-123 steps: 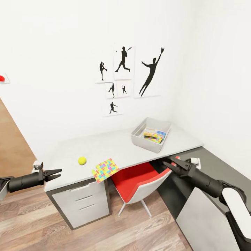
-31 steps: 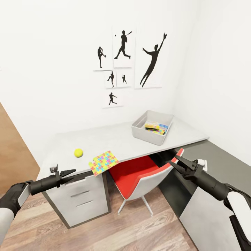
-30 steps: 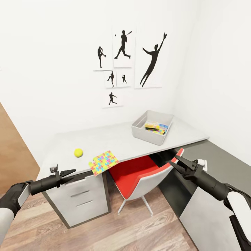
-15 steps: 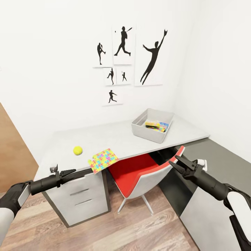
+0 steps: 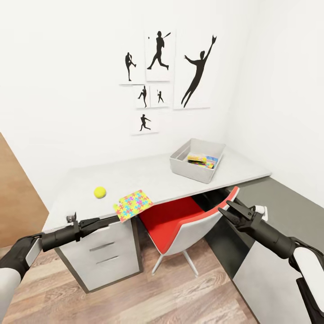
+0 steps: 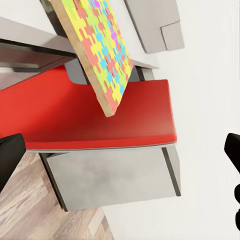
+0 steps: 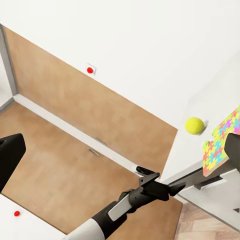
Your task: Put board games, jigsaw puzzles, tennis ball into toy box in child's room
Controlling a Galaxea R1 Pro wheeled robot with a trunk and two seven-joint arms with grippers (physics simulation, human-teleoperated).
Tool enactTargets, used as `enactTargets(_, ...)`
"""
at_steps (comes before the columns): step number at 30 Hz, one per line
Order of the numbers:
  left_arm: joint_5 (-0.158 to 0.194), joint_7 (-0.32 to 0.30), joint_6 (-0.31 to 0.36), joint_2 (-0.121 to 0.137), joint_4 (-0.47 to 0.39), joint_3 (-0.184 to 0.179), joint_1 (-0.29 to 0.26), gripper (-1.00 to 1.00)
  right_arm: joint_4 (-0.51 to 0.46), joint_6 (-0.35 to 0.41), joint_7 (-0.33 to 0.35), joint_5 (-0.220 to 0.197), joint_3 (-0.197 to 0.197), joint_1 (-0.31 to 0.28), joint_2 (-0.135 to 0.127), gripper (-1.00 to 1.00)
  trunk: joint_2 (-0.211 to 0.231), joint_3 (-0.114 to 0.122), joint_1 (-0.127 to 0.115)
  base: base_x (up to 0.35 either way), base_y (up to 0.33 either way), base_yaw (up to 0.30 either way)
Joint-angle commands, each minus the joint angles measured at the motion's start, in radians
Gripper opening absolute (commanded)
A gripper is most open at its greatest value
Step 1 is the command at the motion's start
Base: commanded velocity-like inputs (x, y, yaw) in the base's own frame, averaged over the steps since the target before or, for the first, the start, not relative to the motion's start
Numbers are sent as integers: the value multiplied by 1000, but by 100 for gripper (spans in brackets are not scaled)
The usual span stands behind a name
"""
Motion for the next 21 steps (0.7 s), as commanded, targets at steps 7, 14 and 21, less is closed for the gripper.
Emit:
enactTargets(7, 8, -2, 9, -5, 0, 0, 0, 100, 2, 5, 2, 1, -2, -1, 0, 100, -1, -1, 0, 0, -32, 0)
enactTargets(14, 9, -2, 8, -13, 0, 0, -1, 100, 2, 6, 6, 1, -2, -1, -1, 100, -1, -1, 0, 0, -157, 0)
enactTargets(21, 9, -2, 8, -13, 0, 0, -1, 100, 2, 6, 7, 1, -2, -1, -1, 100, -1, -1, 0, 0, -195, 0)
